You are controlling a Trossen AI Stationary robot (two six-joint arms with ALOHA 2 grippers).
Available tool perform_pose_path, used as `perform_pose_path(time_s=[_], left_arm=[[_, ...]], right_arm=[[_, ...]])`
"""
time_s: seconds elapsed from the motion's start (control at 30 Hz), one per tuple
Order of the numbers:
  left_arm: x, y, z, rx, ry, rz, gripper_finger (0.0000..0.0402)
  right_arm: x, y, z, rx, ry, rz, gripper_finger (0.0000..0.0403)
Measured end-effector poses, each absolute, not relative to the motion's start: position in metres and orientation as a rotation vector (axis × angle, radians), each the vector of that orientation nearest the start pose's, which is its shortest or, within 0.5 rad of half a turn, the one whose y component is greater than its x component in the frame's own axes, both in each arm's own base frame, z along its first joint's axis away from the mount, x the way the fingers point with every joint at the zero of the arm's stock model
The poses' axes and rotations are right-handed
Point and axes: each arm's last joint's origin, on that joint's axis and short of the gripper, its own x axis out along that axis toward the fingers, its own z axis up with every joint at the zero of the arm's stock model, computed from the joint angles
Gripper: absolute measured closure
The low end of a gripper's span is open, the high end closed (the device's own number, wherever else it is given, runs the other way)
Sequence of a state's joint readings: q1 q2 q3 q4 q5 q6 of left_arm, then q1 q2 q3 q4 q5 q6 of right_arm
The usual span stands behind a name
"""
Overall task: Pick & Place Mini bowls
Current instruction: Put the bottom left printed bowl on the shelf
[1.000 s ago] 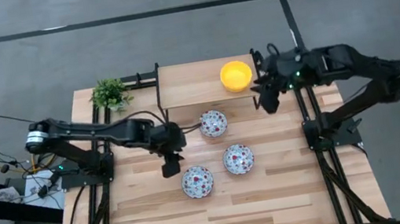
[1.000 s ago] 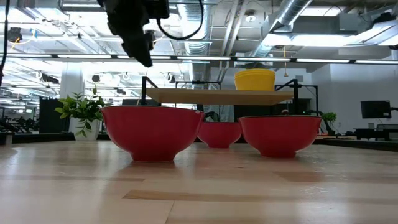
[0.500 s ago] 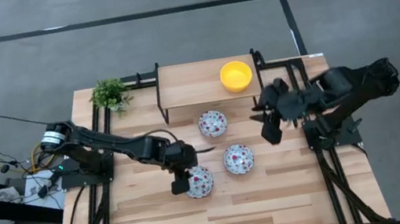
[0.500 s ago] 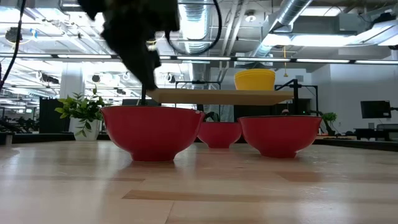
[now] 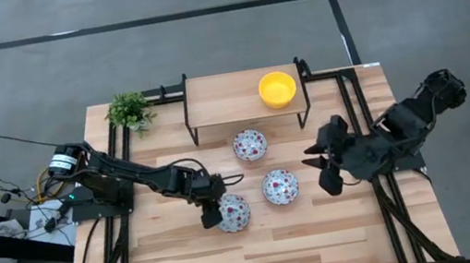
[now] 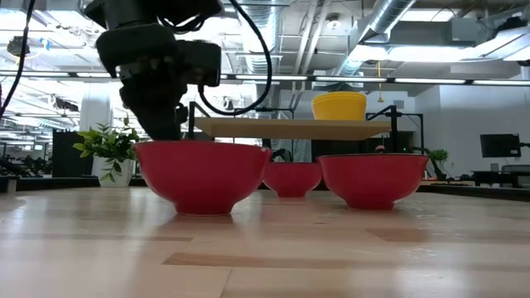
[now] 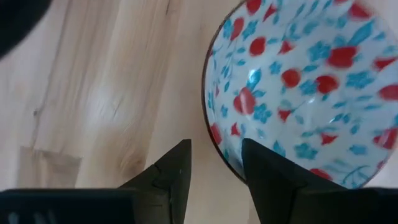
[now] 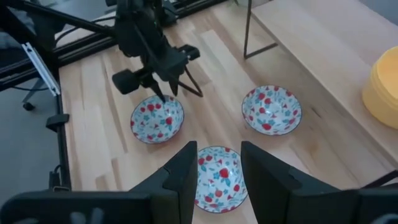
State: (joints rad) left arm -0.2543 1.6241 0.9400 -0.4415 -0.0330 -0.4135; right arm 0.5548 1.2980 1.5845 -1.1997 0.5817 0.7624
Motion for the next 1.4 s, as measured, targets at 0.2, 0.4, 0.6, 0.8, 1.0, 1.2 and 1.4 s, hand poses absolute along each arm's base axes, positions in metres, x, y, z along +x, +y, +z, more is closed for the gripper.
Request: perform_pose_path(time_s=[0.2, 0.4, 0.6, 0.8, 1.0, 1.2, 1.4], left_arm=[[0.298, -0.076, 0.174, -0.257, 1.084, 0.043, 0.0262], [0.299, -0.077, 0.171, -0.257, 1.093, 0.046, 0.0272], [0.299, -0.074, 0.167, -0.281, 1.093, 0.068, 0.0298], [0.297, -0.072, 0.163, -0.3, 1.096, 0.087, 0.0321], [0.298, -0.072, 0.164, -0.314, 1.089, 0.08, 0.0373], [0.3, -0.074, 0.166, -0.365, 1.082, 0.038, 0.0389], [0.296, -0.072, 0.174, -0.408, 1.071, 0.055, 0.0392]], right_arm=[[0.197, 0.107, 0.412, 0.231, 0.696, -0.295, 0.029], [0.197, 0.107, 0.412, 0.245, 0.695, -0.3, 0.029], [0.197, 0.107, 0.412, 0.245, 0.695, -0.299, 0.029], [0.197, 0.107, 0.412, 0.246, 0.695, -0.299, 0.029], [0.197, 0.107, 0.412, 0.246, 0.695, -0.299, 0.029], [0.197, 0.107, 0.412, 0.246, 0.695, -0.299, 0.029], [0.197, 0.107, 0.412, 0.246, 0.695, -0.3, 0.029]])
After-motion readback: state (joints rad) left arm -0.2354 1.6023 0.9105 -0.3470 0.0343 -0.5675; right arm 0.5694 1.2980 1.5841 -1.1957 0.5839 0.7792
